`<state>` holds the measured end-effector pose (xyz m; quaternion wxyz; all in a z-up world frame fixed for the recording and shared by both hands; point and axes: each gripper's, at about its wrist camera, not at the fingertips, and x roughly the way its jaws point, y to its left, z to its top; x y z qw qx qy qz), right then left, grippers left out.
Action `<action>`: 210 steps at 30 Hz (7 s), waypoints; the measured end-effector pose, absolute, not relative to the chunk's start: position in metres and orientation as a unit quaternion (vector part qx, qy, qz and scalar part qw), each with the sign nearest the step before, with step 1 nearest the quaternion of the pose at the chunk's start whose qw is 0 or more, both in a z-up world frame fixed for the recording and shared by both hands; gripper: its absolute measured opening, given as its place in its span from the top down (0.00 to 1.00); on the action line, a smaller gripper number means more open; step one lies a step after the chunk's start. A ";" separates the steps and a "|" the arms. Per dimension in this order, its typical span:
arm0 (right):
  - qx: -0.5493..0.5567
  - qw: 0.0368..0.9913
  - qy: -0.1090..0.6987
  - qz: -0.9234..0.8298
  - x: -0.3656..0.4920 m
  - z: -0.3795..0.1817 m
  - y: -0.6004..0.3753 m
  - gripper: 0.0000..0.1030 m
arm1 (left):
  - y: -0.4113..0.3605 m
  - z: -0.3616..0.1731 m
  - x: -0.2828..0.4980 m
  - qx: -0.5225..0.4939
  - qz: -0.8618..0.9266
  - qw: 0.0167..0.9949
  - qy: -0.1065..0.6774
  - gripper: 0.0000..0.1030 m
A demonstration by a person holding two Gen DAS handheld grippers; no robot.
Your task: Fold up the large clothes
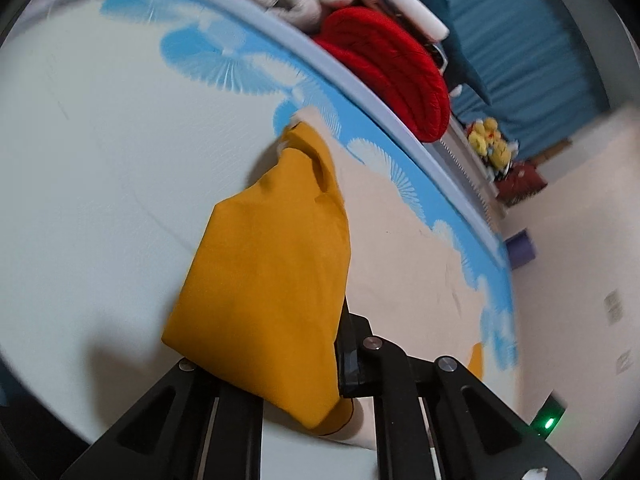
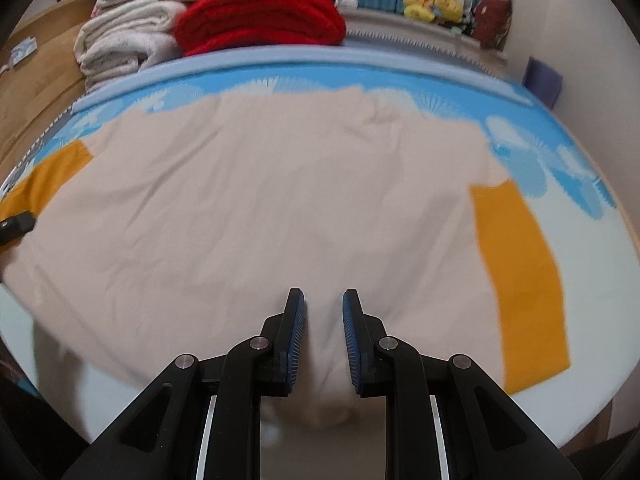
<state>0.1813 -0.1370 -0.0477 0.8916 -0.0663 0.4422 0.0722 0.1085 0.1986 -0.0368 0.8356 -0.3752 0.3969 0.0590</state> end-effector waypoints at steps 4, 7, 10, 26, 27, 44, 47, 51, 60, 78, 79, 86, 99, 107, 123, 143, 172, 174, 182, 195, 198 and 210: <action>-0.055 0.895 0.436 0.083 0.183 -0.035 -0.120 0.79 | 0.194 0.011 0.094 -0.294 0.056 0.866 0.400 0.90; -0.074 0.854 0.504 0.110 0.191 -0.061 -0.098 0.79 | 0.182 0.035 0.089 -0.229 0.036 0.889 0.395 0.90; -0.091 0.819 0.550 0.135 0.197 -0.082 -0.085 0.79 | 0.159 0.041 0.090 -0.157 0.008 0.906 0.393 0.90; -0.107 0.919 0.342 0.166 0.203 0.107 -0.228 0.36 | 0.057 0.046 0.131 -0.116 -0.073 0.914 0.382 0.91; -0.088 0.919 0.356 0.147 0.204 0.100 -0.244 0.36 | 0.043 0.047 0.135 -0.108 -0.083 0.914 0.382 0.91; 0.032 0.893 0.432 0.126 0.219 0.080 -0.342 0.41 | -0.126 -0.029 0.174 -0.081 -0.295 0.772 0.557 0.54; 0.051 0.873 0.455 0.167 0.223 0.069 -0.329 0.41 | -0.097 -0.006 0.170 -0.142 -0.323 0.767 0.536 0.49; 0.055 0.834 0.500 0.226 0.226 0.049 -0.298 0.41 | -0.045 0.010 0.168 -0.193 -0.293 0.791 0.502 0.49; -0.037 0.744 0.625 0.236 0.229 -0.024 -0.230 0.41 | 0.037 -0.013 0.170 -0.197 -0.105 0.822 0.524 0.51; 0.053 0.820 0.520 0.234 0.201 0.053 -0.320 0.96 | 0.023 -0.041 0.166 -0.186 -0.128 0.802 0.553 0.46; 0.049 0.819 0.527 0.222 0.201 0.048 -0.325 0.96 | 0.018 -0.040 0.165 -0.178 -0.138 0.801 0.555 0.46; -0.020 0.786 0.594 0.170 0.208 -0.024 -0.329 0.96 | -0.006 -0.050 0.159 -0.133 -0.184 0.787 0.574 0.46; -0.005 0.753 0.627 0.200 0.205 -0.055 -0.337 0.69 | -0.011 -0.063 0.151 -0.070 -0.165 0.777 0.603 0.46; -0.043 0.744 0.635 0.202 0.199 -0.072 -0.334 0.95 | -0.038 -0.088 0.155 0.009 -0.174 0.756 0.630 0.43; 0.127 0.847 0.490 0.162 0.285 0.006 -0.349 0.57 | -0.011 0.003 0.217 0.062 -0.163 0.814 0.555 0.49; 0.262 0.829 0.467 0.163 0.414 -0.039 -0.333 0.99 | 0.007 -0.040 0.288 -0.085 -0.138 0.783 0.600 0.53; -0.160 0.732 0.619 0.235 0.292 -0.093 -0.281 0.82 | -0.055 -0.055 0.229 0.070 -0.224 0.739 0.632 0.52; -0.123 0.745 0.612 0.233 0.294 -0.079 -0.290 0.81 | -0.050 -0.049 0.226 0.054 -0.237 0.736 0.631 0.52; -0.162 0.685 0.655 0.275 0.274 -0.102 -0.282 0.35 | -0.065 -0.073 0.181 0.172 -0.284 0.692 0.642 0.44; 0.088 0.720 0.660 0.196 0.340 -0.108 -0.341 0.33 | 0.038 -0.075 0.265 -0.188 -0.145 0.726 0.645 0.38; 0.108 0.712 0.667 0.194 0.346 -0.121 -0.342 0.32 | 0.047 -0.095 0.275 -0.268 -0.157 0.700 0.643 0.35; 0.137 0.713 0.659 0.196 0.364 -0.139 -0.349 0.41 | 0.042 -0.134 0.302 -0.353 -0.193 0.688 0.604 0.39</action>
